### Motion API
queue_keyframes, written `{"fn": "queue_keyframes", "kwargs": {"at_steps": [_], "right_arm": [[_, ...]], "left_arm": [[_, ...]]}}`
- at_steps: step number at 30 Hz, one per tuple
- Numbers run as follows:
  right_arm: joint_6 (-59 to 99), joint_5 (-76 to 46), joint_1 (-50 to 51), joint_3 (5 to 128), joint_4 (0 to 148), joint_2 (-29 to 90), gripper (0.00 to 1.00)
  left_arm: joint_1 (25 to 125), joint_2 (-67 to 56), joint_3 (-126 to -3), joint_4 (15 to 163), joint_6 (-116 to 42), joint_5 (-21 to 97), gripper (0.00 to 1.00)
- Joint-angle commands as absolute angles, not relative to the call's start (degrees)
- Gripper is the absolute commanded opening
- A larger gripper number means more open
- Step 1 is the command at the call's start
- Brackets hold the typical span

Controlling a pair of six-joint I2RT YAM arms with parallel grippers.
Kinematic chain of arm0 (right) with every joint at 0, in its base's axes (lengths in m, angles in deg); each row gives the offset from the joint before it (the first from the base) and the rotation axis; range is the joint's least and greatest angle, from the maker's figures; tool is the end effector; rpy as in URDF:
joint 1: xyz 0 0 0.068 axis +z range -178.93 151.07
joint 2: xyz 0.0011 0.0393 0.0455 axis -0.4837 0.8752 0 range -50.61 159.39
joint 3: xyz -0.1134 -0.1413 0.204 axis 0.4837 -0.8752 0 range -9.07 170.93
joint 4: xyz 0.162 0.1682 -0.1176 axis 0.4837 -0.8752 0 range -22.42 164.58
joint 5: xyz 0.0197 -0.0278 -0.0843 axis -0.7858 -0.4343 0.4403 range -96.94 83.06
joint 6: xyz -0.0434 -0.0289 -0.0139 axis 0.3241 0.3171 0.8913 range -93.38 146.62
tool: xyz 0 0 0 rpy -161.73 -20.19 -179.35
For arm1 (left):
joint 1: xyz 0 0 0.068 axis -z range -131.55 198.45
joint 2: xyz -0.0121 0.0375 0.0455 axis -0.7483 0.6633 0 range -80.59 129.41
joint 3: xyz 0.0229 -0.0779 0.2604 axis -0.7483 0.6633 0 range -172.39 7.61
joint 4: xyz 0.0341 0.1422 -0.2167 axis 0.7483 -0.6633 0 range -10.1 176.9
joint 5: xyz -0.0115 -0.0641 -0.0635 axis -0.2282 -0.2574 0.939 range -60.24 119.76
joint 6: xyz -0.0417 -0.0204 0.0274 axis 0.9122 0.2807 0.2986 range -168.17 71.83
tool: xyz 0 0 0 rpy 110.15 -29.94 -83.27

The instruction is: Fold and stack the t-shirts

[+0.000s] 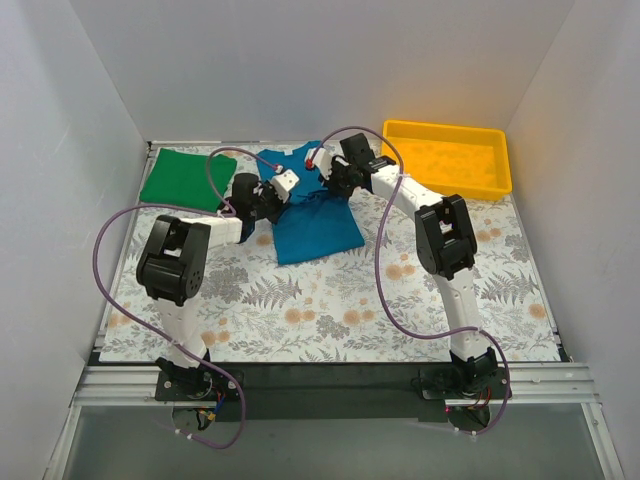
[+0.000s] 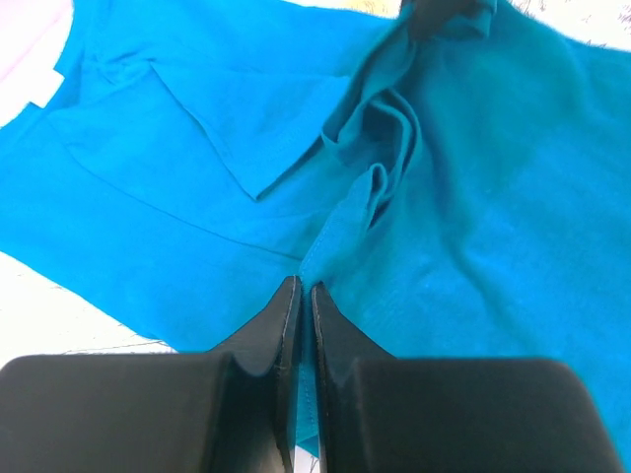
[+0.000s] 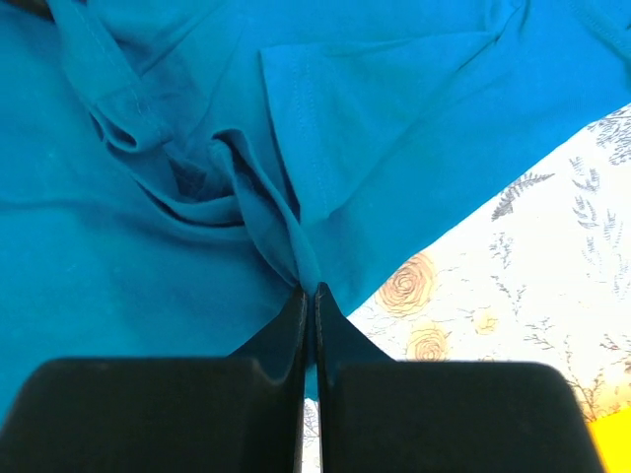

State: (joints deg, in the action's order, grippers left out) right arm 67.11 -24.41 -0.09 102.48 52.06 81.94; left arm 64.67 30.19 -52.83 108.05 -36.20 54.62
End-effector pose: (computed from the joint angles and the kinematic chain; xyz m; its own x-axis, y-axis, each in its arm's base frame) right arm 0.4564 0.2636 0.2018 -0.0361 -0.7271 -0.6856 -0.8866 0.3399 -0.3138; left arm 0.3886 -0.1286 0.1581 -0.5838 -0.0260 -0.8115 0.4956 0.7803 -0.3815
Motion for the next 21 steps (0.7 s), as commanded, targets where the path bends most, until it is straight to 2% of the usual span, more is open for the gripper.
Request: {"fn": "queue_keyframes", "kwargs": {"at_steps": [1,3,4,5,6,7,8,9,10,13,14,16,17,18,19,20,21], "right_arm": [[66.08,-24.25,-0.36,106.42,53.84,82.72,0.01],[65.64,-23.47,-0.36,107.04,54.19,83.25,0.04],[64.6,-22.94,-0.36,107.65,54.54,83.42,0.1],[63.63,-22.24,-0.36,107.91,55.67,83.95,0.31],[62.75,-20.14,-0.36,108.18,56.38,84.04,0.47],[61.87,-19.25,-0.36,108.53,56.82,84.04,0.6],[60.56,-18.54,-0.36,108.71,57.44,83.61,0.74],[60.19,-18.02,-0.45,108.45,57.97,82.99,0.78],[59.76,-18.01,-0.8,108.1,58.23,82.29,0.8],[59.4,-20.9,-2.29,104.33,58.41,77.55,0.84],[60.01,-22.82,-2.99,102.4,58.32,74.32,0.86],[67.36,-34.04,-5.1,94.59,55.01,70.09,0.86],[73.23,-39.92,-5.89,91.95,51.42,65.98,0.86],[87.56,-50.68,-7.21,86.53,47.03,64.02,0.86],[96.92,-53.58,-7.31,83.51,37.85,60.35,0.86],[103.63,-54.3,-7.22,79.83,36.1,58.31,0.85],[112.05,-52.66,-6.26,71.0,36.26,56.2,0.84]], "left_arm": [[64.27,30.5,-54.79,108.08,-36.39,54.37,0.0],[64.27,31.2,-55.23,107.82,-36.04,53.85,0.0],[64.27,31.47,-55.66,108.08,-35.6,52.1,0.0],[64.27,31.73,-55.93,108.52,-34.82,50.52,0.07],[64.18,32.08,-56.19,110.52,-30.98,48.59,0.34],[64.26,32.17,-57.41,111.24,-29.11,42.57,0.44],[64.27,32.0,-58.3,111.42,-27.35,40.16,0.48],[64.27,30.43,-58.83,112.38,-25.86,37.96,0.55],[64.27,28.93,-58.66,113.35,-24.28,35.93,0.86],[64.27,21.93,-57.52,114.86,-25.13,36.44,0.89],[64.27,19.97,-56.47,113.55,-26.01,39.66,0.88],[64.27,12.79,-53.58,108.8,-30.12,45.02,0.82],[64.27,9.53,-49.12,105.39,-31.98,52.28,0.79],[64.44,6.54,-45.51,104.23,-34.08,56.53,0.78],[64.96,3.55,-41.91,103.87,-35.93,59.27,0.77],[65.93,-2.92,-34.3,102.65,-41.26,63.3,0.77],[68.2,-5.42,-30.83,102.29,-43.57,63.6,0.77]]}}
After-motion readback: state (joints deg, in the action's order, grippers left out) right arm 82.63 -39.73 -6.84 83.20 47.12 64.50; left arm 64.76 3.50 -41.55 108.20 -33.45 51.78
